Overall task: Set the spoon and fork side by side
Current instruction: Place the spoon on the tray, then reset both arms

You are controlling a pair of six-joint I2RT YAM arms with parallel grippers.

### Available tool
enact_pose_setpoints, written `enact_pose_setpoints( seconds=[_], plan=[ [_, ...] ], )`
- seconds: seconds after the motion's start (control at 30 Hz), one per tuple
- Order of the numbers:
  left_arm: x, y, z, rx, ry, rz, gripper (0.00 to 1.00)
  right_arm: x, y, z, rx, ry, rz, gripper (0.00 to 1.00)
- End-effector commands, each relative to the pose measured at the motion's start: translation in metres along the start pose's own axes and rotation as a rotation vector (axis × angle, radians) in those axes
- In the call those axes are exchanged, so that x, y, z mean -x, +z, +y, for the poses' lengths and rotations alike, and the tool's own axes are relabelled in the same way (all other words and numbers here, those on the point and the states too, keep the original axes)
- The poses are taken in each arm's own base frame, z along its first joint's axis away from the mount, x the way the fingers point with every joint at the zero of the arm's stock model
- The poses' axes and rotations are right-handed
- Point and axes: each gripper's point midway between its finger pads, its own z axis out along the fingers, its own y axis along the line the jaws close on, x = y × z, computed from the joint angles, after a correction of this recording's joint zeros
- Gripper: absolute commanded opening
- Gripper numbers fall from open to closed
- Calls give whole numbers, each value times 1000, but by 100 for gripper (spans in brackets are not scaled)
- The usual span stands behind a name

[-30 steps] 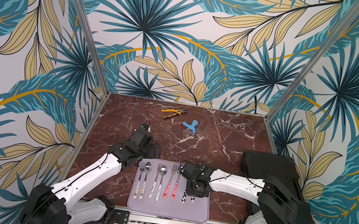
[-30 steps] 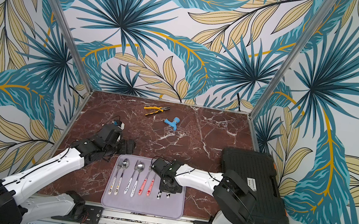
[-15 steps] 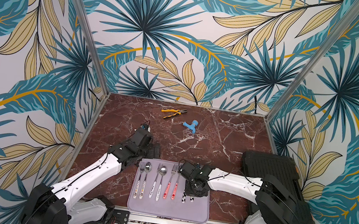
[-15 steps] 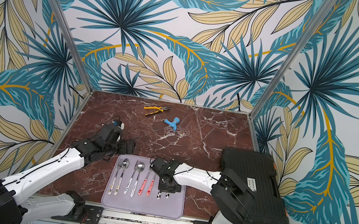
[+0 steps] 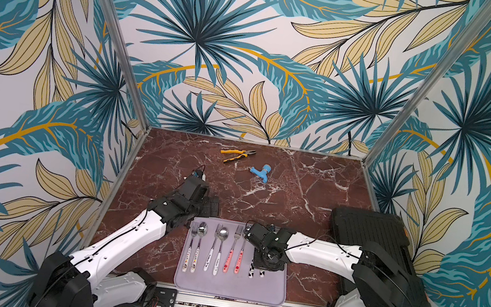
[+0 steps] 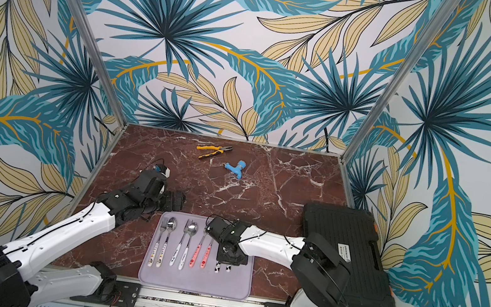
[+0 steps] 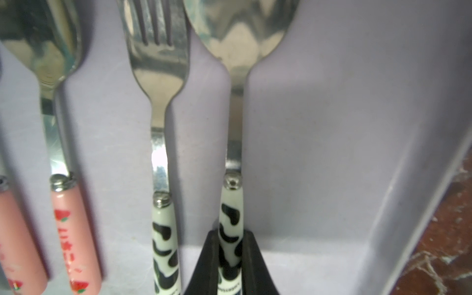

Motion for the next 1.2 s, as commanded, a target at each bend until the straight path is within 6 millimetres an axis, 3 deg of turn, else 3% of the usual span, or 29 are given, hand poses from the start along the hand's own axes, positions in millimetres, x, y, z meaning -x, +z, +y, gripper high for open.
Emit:
enact_pose_setpoints(
  seconds=[0.0, 0.2, 0.6, 0.77, 0.9, 1.17],
  plan=[
    [-3, 0, 5, 10, 13, 0, 100, -17, 0, -9, -28, -15, 52, 13],
    [-3, -1, 4, 8, 12, 2, 100, -16, -1, -8, -21, -14, 50, 24],
    [0, -3, 4, 10, 5, -1, 100, 2, -32, -16, -38, -29, -54, 68],
    [5, -7, 5, 20, -22, -22, 100, 25, -66, -23, -53, -77, -184, 85],
    [13, -13, 9, 41, -30, -63, 100, 52, -99, -41, -104, -90, -345, 97],
    [33, -26, 29, 144, -24, -169, 100, 112, -182, -101, -364, -96, -825, 99]
  ],
)
